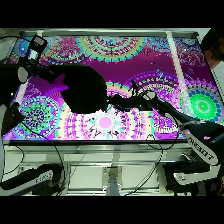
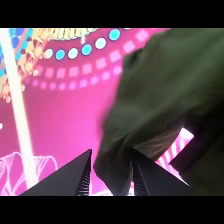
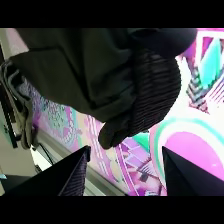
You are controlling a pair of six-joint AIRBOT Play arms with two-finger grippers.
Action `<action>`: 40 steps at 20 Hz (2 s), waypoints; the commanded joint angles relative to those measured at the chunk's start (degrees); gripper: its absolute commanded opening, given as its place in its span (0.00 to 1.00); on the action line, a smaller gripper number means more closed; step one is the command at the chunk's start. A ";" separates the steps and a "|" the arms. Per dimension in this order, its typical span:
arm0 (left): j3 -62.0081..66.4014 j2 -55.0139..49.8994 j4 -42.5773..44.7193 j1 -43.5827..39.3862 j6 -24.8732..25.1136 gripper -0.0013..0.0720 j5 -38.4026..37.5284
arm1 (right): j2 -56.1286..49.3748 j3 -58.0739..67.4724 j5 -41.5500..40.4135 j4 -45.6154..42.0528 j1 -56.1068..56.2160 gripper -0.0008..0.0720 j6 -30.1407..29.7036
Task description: Fold the clothes and pants, and hang the long-sleeved shirts on hangers.
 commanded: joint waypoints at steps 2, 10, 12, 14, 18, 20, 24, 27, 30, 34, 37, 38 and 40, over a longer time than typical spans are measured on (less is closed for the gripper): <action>0.00 -0.33 0.09 0.22 -8.33 0.41 1.14 | -3.72 0.85 -2.64 3.06 1.88 0.82 4.15; 0.00 -0.26 -1.36 2.78 -14.10 0.03 -6.45 | -9.03 10.12 3.54 2.67 2.69 0.81 4.13; 0.00 -0.46 -1.33 4.35 -14.10 0.21 -6.73 | -9.49 10.49 2.43 2.58 2.69 0.81 4.13; 0.00 -0.70 -1.36 5.53 -14.12 0.65 -6.69 | -9.99 10.49 2.67 1.95 2.84 0.81 4.13; 0.00 -0.87 -1.38 6.27 -15.06 0.66 -7.02 | -11.17 10.54 2.38 0.87 2.93 0.76 4.13; 0.00 -0.87 -1.88 6.27 -20.65 0.61 -8.81 | -11.19 10.56 1.62 0.20 2.93 0.69 4.13; 0.00 -1.01 -4.15 6.27 -21.31 0.44 -10.95 | -11.19 10.56 1.11 -0.48 2.86 0.29 4.07; 0.00 -1.01 -8.61 6.27 -18.32 0.29 -11.23 | -11.08 10.60 1.92 -2.12 2.40 0.04 4.11; 0.00 -1.01 -18.38 6.27 -10.43 0.12 -11.76 | -8.02 10.62 3.50 -8.28 0.17 0.03 5.99; 0.00 -1.01 -37.24 6.27 1.11 0.08 -12.28 | 3.06 10.71 6.16 -35.12 -6.12 0.03 19.47; 0.00 -1.05 -54.55 5.75 15.32 0.03 -18.75 | 9.75 10.71 14.51 -50.34 -11.17 0.03 24.65; 0.00 -1.20 -60.19 5.55 20.00 0.03 -22.56 | 11.06 10.71 17.90 -54.16 -12.33 0.03 25.38; 0.00 -2.01 -67.87 4.92 26.49 0.03 -31.34 | 11.76 10.71 22.18 -57.48 -13.33 0.03 25.38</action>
